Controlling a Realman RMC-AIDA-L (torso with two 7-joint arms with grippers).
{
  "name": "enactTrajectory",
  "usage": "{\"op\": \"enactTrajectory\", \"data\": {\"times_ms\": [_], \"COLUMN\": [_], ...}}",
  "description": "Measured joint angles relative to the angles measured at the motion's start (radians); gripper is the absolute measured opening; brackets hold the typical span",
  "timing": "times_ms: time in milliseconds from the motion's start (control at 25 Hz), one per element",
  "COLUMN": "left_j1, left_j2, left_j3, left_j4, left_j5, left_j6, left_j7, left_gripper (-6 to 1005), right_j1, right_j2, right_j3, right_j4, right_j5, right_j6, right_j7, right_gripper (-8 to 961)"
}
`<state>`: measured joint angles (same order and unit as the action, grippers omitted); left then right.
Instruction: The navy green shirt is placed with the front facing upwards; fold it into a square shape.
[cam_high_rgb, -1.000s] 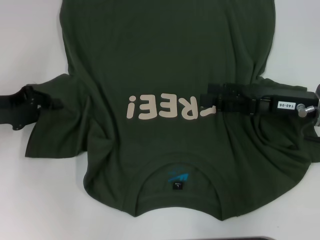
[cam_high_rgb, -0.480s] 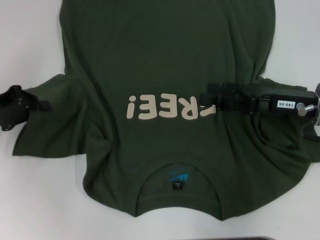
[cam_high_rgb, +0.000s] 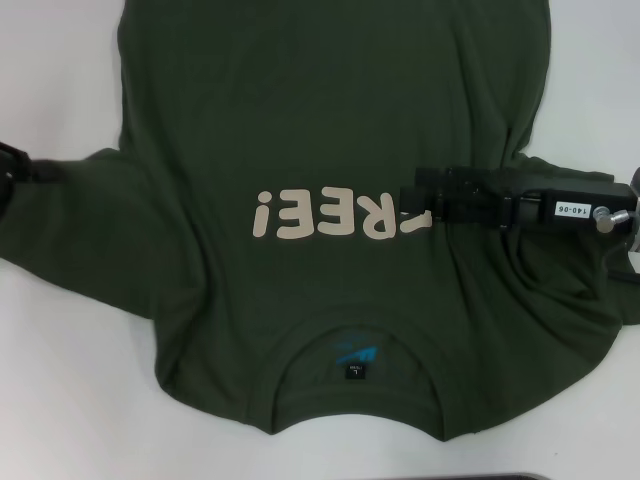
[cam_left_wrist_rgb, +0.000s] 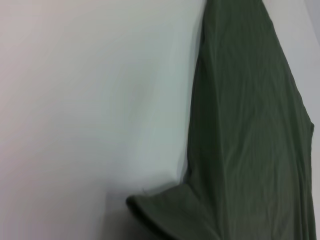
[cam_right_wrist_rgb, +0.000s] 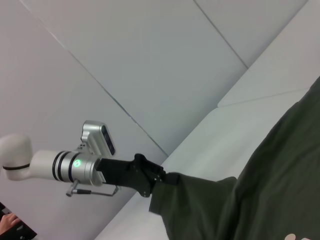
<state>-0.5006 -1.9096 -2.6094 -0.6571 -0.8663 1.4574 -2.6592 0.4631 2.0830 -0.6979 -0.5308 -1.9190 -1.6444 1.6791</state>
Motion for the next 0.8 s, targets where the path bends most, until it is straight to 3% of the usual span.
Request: {"op": "enactTrajectory", "data": {"times_ms": [280,480,800], "left_j1": [-0.022,-0.034,-0.034], "left_j2": [0.053,0.067,0.073], "left_j3": [0.001,0.001,0.003], "left_j4": [-0.007,-0.01,-0.039], "left_j5": [0.003,0.003,0.003], "left_j6": [0.0,0.001,0.025], "left_j7": [-0.021,-0.028,-0.039], "left_gripper": [21,21,23], "right_j1": [0.003,0.005,0.005], "right_j2": [-0.003,-0.004,-0.008], "right_j3": [-0.002,-0.004,-0.006], "right_j4": [0.0,0.0,0.0], "right_j5": [0.0,0.0,0.0], "right_j6": [0.0,0.0,0.0], "right_j7": [0.006,0.01,0.021], "right_gripper": [914,914,914]}}
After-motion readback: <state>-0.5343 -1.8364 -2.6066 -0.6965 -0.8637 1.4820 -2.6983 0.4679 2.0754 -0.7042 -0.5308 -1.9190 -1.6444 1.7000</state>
